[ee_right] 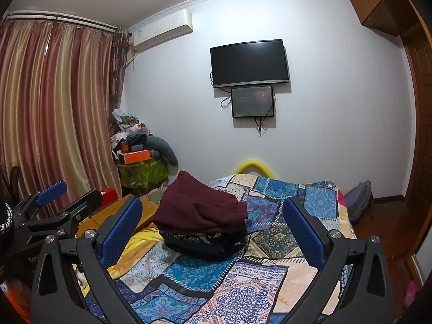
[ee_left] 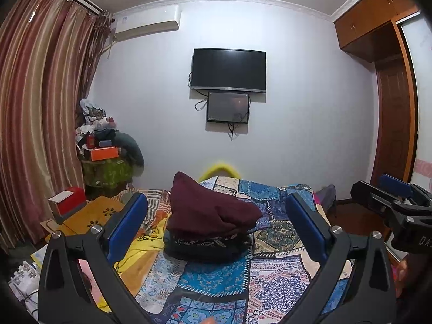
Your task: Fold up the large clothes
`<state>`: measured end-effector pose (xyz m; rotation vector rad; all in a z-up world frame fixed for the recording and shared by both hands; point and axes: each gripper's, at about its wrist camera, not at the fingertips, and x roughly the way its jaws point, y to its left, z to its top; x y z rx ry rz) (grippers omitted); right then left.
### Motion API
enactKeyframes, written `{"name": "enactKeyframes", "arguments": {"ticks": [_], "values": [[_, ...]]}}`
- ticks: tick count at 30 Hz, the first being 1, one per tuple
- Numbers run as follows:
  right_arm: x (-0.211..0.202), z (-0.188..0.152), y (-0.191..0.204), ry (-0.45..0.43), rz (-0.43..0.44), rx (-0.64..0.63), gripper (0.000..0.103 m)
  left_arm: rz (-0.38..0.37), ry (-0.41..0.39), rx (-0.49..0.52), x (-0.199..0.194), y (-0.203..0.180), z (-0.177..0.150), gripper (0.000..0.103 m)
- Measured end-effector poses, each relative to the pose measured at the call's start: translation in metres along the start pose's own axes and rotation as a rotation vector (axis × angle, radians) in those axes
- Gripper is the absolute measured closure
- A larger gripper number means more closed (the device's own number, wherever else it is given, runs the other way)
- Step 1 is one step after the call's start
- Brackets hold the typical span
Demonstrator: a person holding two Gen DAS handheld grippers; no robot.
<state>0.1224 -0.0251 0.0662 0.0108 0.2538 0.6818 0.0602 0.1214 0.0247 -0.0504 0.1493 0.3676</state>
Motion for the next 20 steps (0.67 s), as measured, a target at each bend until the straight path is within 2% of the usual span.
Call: {"name": "enactKeyframes", "arguments": {"ticks": [20], "values": [[0.015,-0.006,-0.005,0.045,-0.014,0.0,0.0,-0.001,0.033,-0.01,0.011,-0.002,-0.005,0.0]]}}
